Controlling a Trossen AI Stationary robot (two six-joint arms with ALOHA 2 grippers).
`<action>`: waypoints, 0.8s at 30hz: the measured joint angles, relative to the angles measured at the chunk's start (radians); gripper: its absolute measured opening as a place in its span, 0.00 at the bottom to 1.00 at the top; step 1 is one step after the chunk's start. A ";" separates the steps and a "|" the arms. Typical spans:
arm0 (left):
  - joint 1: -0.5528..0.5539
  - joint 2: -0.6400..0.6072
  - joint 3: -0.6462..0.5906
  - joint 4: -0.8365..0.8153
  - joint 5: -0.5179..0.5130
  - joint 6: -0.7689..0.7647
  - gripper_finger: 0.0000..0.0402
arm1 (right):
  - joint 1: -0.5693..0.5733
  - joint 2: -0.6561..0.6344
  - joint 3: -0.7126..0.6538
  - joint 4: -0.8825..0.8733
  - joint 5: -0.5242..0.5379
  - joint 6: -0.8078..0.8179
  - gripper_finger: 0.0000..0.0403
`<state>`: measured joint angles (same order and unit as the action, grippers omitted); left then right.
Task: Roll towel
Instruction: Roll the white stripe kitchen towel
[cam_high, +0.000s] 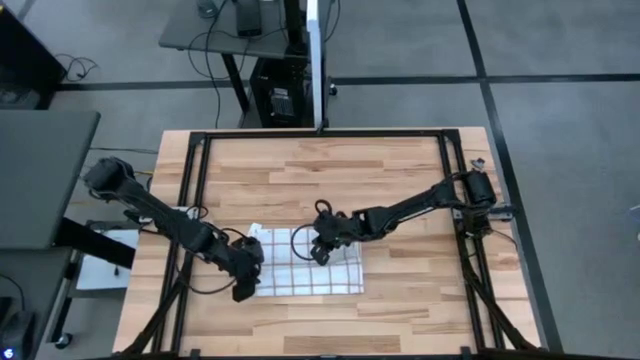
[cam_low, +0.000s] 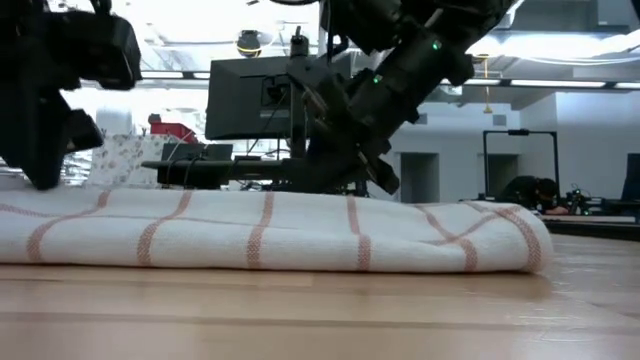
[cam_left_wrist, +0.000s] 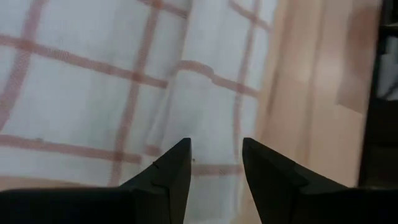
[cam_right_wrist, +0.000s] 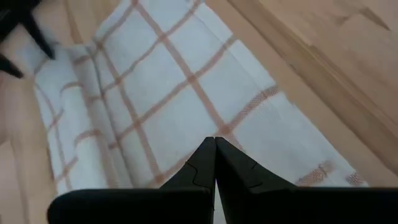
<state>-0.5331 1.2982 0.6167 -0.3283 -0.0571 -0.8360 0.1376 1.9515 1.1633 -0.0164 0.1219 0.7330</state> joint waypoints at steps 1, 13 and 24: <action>0.002 0.015 0.000 -0.002 0.006 0.001 0.32 | 0.004 0.001 -0.002 -0.009 0.000 0.000 0.00; 0.034 0.103 0.000 -0.001 -0.050 0.008 0.32 | 0.049 0.001 -0.018 -0.051 -0.001 0.008 0.00; 0.044 0.101 0.000 0.008 -0.053 0.002 0.32 | 0.074 0.001 -0.019 -0.157 0.081 0.056 0.00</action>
<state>-0.4892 1.3994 0.6170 -0.3199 -0.1101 -0.8341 0.2116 1.9526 1.1439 -0.1734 0.2033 0.7893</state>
